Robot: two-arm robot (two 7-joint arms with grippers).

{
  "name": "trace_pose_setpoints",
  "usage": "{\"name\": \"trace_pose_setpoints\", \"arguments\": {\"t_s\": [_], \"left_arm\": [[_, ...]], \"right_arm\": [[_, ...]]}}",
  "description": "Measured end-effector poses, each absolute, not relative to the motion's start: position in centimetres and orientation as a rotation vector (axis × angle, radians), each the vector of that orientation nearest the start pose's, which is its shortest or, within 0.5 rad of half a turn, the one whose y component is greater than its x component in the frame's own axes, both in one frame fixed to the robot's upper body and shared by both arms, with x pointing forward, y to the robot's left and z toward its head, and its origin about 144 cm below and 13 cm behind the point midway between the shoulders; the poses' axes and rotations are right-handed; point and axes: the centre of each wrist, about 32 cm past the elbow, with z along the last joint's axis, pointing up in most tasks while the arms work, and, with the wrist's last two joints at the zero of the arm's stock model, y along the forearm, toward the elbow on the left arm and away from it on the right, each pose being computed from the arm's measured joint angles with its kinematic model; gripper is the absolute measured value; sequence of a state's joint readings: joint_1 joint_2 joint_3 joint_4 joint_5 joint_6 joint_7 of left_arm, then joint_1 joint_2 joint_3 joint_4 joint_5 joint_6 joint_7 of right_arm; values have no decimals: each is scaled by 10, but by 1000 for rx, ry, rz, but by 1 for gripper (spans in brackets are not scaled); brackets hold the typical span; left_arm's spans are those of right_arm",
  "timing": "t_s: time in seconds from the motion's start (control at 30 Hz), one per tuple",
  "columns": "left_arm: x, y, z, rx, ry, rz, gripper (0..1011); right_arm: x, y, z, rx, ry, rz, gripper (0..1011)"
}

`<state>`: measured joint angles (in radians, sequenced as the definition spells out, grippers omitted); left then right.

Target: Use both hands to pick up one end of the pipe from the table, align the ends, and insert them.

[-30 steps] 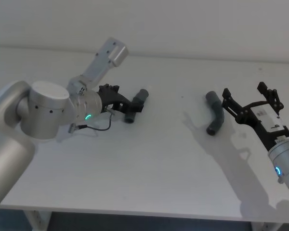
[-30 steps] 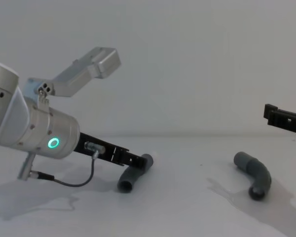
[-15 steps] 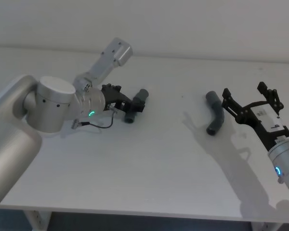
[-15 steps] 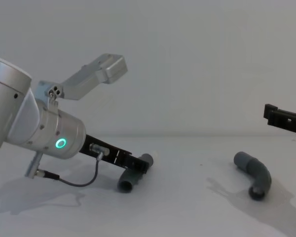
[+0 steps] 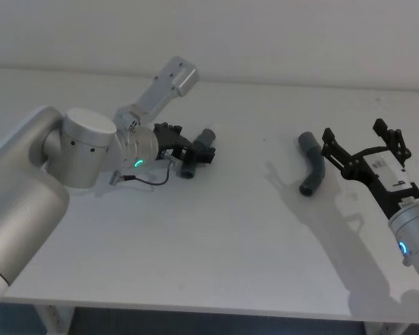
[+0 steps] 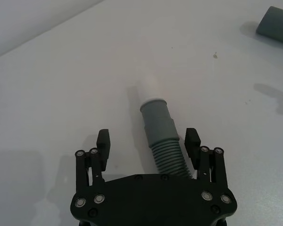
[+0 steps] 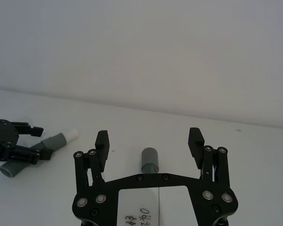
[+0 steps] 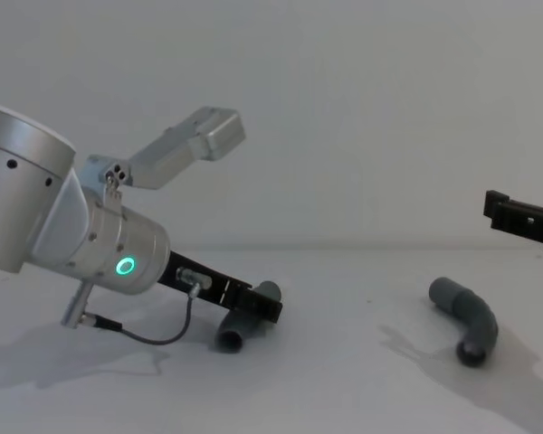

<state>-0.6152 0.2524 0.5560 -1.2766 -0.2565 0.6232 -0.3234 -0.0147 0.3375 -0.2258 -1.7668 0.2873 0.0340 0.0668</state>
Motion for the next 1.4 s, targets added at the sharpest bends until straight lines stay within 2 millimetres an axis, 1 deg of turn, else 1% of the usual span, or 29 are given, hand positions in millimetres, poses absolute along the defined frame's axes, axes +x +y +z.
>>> {"name": "trace_pose_setpoints", "arguments": {"t_s": [0.03,0.1,0.2,0.3,0.33,0.43,0.5,0.57,0.63,0.67,0.77,1.4], "left_arm": [[590,167,1245,533,155,884,981],[591,166,1245,533,156,882,918],[591,166,1245,534,157,879,868],[592,165,1245,534,156,876,796],[592,165,1244,534,157,876,745],[593,165,1244,534,157,875,664],[593,165,1244,535,158,874,587],[593,165,1244,535,158,873,553],[593,165,1244,535,158,872,448],[593,165,1244,535,158,872,448],[594,165,1244,535,158,871,364],[594,164,1243,536,159,869,354]], "right_arm": [[443,-237,1189,26,-75,-1229,1001],[443,-237,1189,26,-75,-1229,1001],[443,-237,1189,26,-75,-1229,1001],[443,-237,1189,26,-75,-1229,1001],[443,-237,1189,26,-75,-1229,1001],[443,-237,1189,26,-75,-1229,1001],[443,-237,1189,26,-75,-1229,1001],[443,-237,1189,26,-75,-1229,1001],[443,-237,1189,26,-75,-1229,1001],[443,-237,1189,26,-75,-1229,1001],[443,-237,1189,26,-75,-1229,1001],[444,-237,1189,22,-84,-1221,1001]]}}
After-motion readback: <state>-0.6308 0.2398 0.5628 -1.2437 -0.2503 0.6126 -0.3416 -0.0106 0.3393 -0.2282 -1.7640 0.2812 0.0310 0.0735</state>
